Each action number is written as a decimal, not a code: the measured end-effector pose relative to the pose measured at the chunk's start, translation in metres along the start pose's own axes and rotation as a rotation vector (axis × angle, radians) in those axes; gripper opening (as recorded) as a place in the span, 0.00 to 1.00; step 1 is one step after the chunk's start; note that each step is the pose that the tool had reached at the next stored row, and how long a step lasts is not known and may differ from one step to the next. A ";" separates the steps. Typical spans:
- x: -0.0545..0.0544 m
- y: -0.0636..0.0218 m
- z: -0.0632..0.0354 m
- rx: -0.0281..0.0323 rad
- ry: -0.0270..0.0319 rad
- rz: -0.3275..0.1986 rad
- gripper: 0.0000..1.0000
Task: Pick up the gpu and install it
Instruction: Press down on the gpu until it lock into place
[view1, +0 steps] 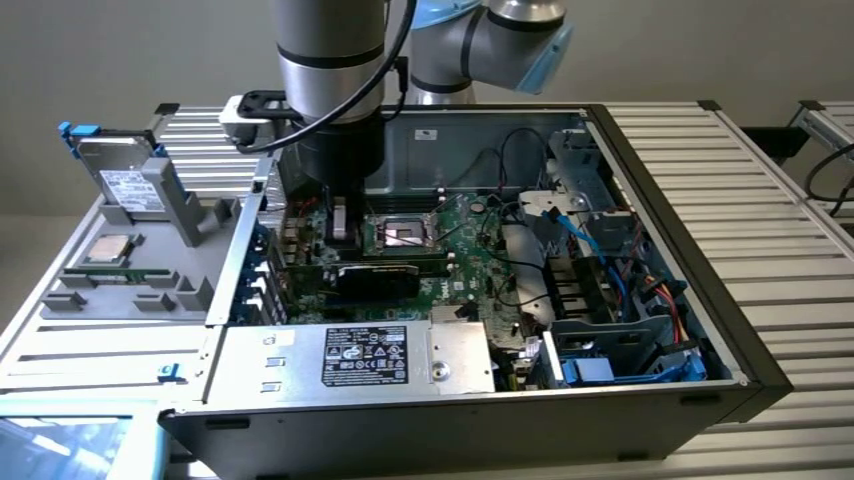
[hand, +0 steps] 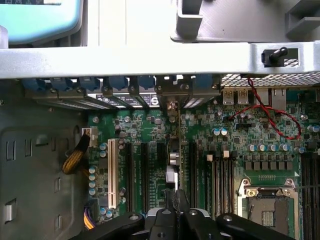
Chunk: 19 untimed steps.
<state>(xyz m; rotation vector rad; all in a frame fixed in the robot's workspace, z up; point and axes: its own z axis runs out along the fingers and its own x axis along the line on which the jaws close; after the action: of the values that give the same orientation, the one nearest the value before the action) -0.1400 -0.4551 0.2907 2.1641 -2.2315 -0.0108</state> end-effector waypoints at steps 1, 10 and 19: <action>0.000 0.0011 0.0003 -0.0001 0.0000 0.001 0.12; -0.004 0.0051 0.0107 -0.0004 -0.0002 0.014 0.12; -0.005 0.0101 0.0194 -0.0003 -0.0006 0.021 0.12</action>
<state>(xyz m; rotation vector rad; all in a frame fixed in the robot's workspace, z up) -0.1505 -0.4505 0.2715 2.1408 -2.2541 -0.0113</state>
